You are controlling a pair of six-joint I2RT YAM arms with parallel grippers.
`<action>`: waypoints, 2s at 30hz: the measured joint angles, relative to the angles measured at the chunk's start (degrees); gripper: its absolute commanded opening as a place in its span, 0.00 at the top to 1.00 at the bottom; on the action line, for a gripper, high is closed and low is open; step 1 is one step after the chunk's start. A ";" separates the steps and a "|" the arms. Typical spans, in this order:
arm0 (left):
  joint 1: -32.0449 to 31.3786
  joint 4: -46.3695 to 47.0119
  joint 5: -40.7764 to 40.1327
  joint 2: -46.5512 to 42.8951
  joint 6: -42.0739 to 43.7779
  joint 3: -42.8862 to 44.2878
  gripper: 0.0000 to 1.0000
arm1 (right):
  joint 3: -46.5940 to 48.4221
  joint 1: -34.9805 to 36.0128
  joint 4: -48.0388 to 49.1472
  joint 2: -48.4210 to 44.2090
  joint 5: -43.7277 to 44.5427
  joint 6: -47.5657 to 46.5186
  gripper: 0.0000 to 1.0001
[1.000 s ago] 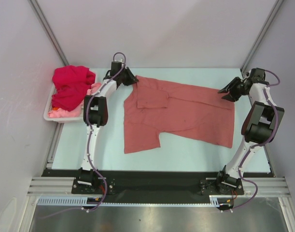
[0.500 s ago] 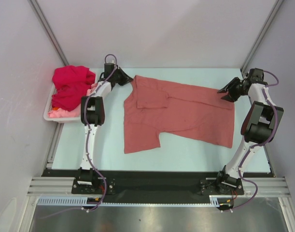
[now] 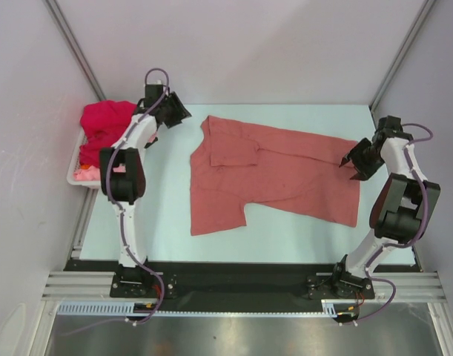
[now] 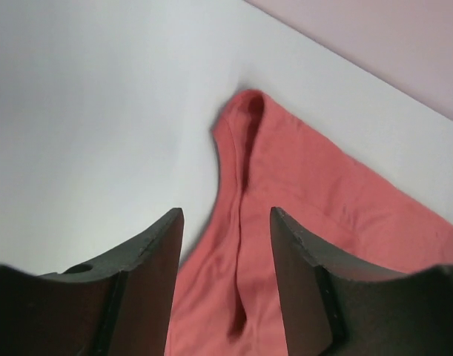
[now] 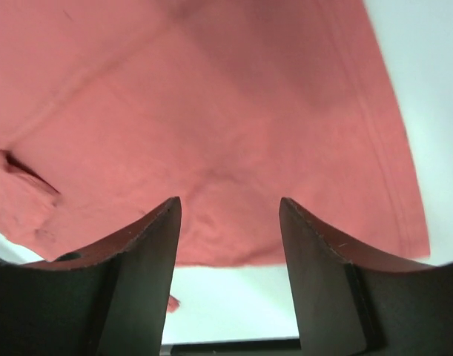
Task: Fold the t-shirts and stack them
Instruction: Fold the tshirt
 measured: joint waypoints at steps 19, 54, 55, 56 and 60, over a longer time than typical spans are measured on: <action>-15.15 -10.78 -8.63 -62.73 1.79 -68.39 0.51 | -15.93 13.33 1.44 -19.23 -0.24 4.33 0.38; -21.27 -8.33 -10.32 -45.31 -0.04 -68.32 1.00 | -26.29 4.87 3.45 -25.77 -7.41 0.13 0.43; -21.27 -8.85 -10.32 -45.31 0.13 -67.95 1.00 | -27.36 4.33 3.43 -25.77 -7.10 0.48 0.46; -21.31 -9.42 -10.32 -45.31 0.50 -67.45 1.00 | -28.50 3.61 3.39 -25.77 -6.84 0.68 0.48; -21.77 -11.52 -9.88 -45.51 2.43 -64.43 1.00 | -32.68 0.17 3.37 -25.94 -5.44 2.36 0.52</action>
